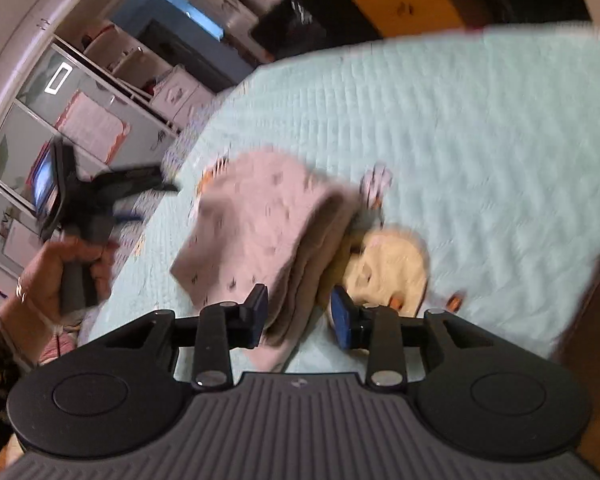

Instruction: Fold clothes

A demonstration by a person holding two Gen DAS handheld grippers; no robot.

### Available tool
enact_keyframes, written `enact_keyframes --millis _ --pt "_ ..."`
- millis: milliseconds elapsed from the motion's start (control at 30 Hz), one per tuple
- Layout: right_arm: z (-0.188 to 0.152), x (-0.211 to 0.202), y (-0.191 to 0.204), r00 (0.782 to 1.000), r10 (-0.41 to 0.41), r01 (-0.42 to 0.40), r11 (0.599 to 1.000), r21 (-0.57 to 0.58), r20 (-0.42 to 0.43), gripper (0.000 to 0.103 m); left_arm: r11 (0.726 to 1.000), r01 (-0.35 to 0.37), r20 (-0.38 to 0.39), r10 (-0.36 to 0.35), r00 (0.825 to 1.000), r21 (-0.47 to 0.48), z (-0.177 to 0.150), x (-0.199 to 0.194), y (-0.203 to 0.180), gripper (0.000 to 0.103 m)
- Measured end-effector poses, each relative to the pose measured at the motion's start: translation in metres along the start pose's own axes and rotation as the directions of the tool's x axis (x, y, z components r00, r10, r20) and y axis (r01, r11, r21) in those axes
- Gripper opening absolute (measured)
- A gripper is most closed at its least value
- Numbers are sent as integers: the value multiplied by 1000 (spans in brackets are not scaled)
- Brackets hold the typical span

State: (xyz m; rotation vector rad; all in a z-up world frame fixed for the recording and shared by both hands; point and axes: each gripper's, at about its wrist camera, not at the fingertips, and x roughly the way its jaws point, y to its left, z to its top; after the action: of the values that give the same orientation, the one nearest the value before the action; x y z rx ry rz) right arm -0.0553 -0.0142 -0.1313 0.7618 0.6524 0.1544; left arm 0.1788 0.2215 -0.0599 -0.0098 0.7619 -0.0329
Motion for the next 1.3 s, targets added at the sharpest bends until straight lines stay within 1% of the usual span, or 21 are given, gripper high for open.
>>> enact_keyframes --millis 67,100,167,267,300,333,367,433,467,533,633,667,767,867,933,967,1000,1100,1167,1200,1300 --pt "14 -7 12 996 80 -78 995 -56 32 39 984 175 -26 -174 984 33 -15 -15 -10 87" --pt "17 -3 13 994 103 -102 993 -59 17 39 974 215 -59 -211 976 76 -24 -17 -19 87" --pt "16 13 7 993 116 -117 993 -28 -36 40 972 194 -128 -176 976 137 -42 -7 -35 87" --pt "14 36 -2 984 136 -135 991 18 -115 47 987 106 -256 -73 964 118 -62 32 -38 87" --pt "14 43 -5 979 144 -140 990 34 -141 39 991 86 -279 -55 959 99 -65 40 -36 90" --pt "14 51 -8 974 152 -145 988 50 -167 24 994 80 -268 -57 962 75 -64 40 -34 91" --pt "13 59 -11 968 160 -150 987 66 -193 0 996 80 -252 -66 966 47 -61 35 -32 90" --pt "12 74 -17 954 177 -157 983 99 -243 4 994 104 -224 -105 969 -16 -52 21 -24 87" --pt "18 74 -16 948 202 -181 978 105 -246 11 990 134 -191 -141 971 -52 -49 13 -19 87" --pt "38 69 -9 939 262 -248 964 91 -222 19 965 207 -100 -224 969 -163 -47 -1 -4 87" --pt "76 77 9 932 306 -307 951 26 -192 28 869 310 -46 -354 934 -386 -47 3 20 87" --pt "89 89 17 929 312 -316 949 11 -199 29 856 305 -62 -362 930 -418 -47 10 21 86" --pt "125 149 36 899 352 -350 935 57 -260 30 921 103 -165 -176 971 -375 -47 25 7 85" --pt "135 217 49 862 340 -322 940 112 -375 31 941 23 -194 -93 977 -337 -54 35 0 85" --pt "127 257 40 867 227 -210 974 88 -443 31 949 -8 -204 -60 977 -317 -59 37 -2 86" --pt "123 278 35 867 160 -148 987 64 -472 12 952 -12 -206 -55 977 -307 -62 38 -2 86" --pt "120 288 27 867 152 -123 988 91 -474 0 955 -16 -209 -49 977 -298 -64 38 -1 86" --pt "121 278 13 887 211 -146 972 183 -412 0 965 -18 -208 -38 977 -262 -65 34 -1 86" --pt "123 261 12 903 231 -171 967 189 -363 8 962 -48 -195 -6 981 -270 -64 26 3 85" --pt "126 249 17 910 223 -179 972 154 -349 19 955 -77 -182 25 983 -285 -63 21 7 85" --pt "139 210 41 933 164 -183 983 -29 -321 39 935 -148 -181 93 979 -322 -57 -6 8 86"
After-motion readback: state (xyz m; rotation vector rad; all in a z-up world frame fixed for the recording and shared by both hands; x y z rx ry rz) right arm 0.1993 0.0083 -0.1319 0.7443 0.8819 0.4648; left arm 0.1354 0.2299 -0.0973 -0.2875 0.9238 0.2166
